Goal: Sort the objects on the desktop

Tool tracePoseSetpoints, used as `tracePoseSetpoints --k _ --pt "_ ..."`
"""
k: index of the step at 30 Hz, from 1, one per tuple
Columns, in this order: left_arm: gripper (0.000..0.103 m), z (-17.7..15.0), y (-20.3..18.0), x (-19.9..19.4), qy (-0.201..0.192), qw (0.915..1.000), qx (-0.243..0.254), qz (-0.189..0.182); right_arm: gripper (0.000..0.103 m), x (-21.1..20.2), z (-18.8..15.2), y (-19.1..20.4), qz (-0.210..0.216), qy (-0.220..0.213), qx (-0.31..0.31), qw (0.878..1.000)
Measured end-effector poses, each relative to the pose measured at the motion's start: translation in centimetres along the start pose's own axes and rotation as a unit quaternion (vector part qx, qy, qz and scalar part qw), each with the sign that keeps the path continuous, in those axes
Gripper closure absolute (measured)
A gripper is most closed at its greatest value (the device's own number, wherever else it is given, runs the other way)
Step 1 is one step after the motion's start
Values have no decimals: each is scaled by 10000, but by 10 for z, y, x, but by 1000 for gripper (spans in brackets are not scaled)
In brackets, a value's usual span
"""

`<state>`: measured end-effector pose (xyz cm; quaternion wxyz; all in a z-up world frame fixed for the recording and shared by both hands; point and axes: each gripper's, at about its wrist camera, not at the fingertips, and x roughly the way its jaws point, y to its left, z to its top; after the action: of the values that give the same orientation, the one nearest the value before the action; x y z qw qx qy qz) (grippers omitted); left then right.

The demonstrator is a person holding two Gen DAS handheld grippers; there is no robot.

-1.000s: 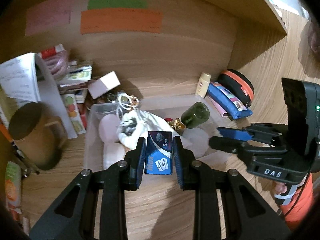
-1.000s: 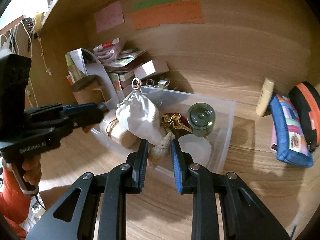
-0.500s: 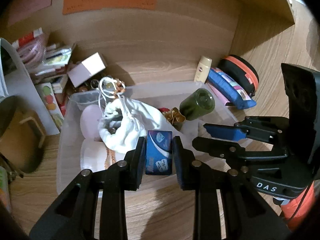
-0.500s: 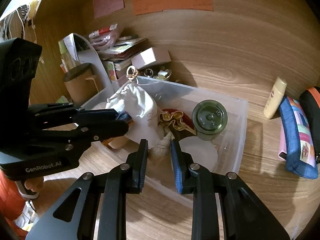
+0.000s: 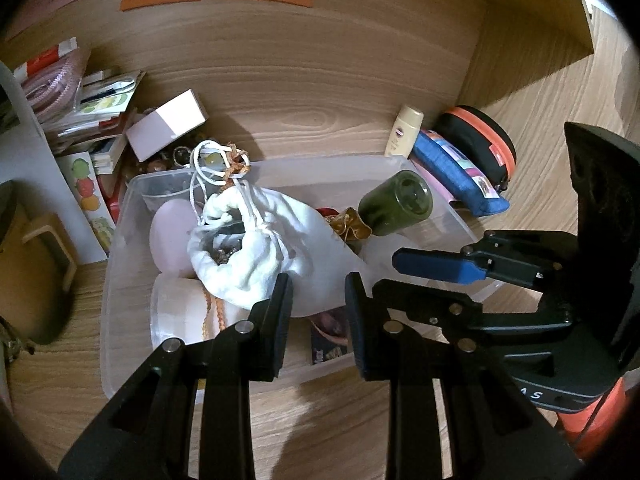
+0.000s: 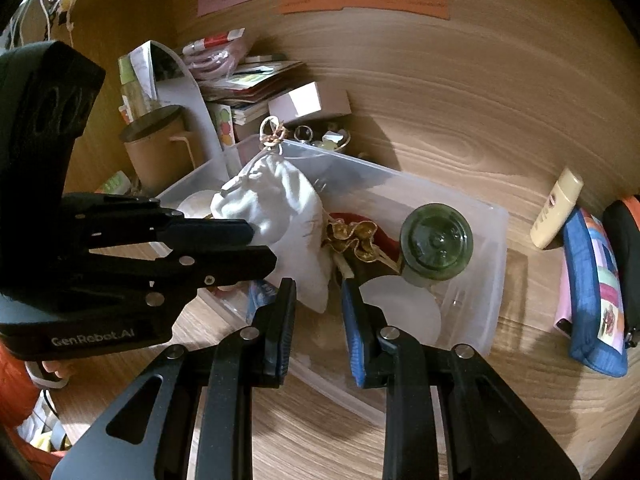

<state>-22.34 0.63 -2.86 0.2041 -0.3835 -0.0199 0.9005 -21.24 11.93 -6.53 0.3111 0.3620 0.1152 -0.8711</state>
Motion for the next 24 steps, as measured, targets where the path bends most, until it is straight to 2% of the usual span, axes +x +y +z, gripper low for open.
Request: tracePoseSetpoints --k 9,12,16,24 --pt "73 -3 4 -9 -53 10000 -49 41 82 -11 -2 3 -40 -40 78 10000" --pt "65 -6 4 -15 -126 9998 -19 163 80 -16 -5 4 -81 -55 117 9999" --pt "56 -10 4 -29 -263 9993 17 250 68 -26 -8 6 -172 -141 153 9996" --pt "30 -17 -7 -58 -602 9967 135 523 55 -50 -18 18 -473 -345 62 9983"
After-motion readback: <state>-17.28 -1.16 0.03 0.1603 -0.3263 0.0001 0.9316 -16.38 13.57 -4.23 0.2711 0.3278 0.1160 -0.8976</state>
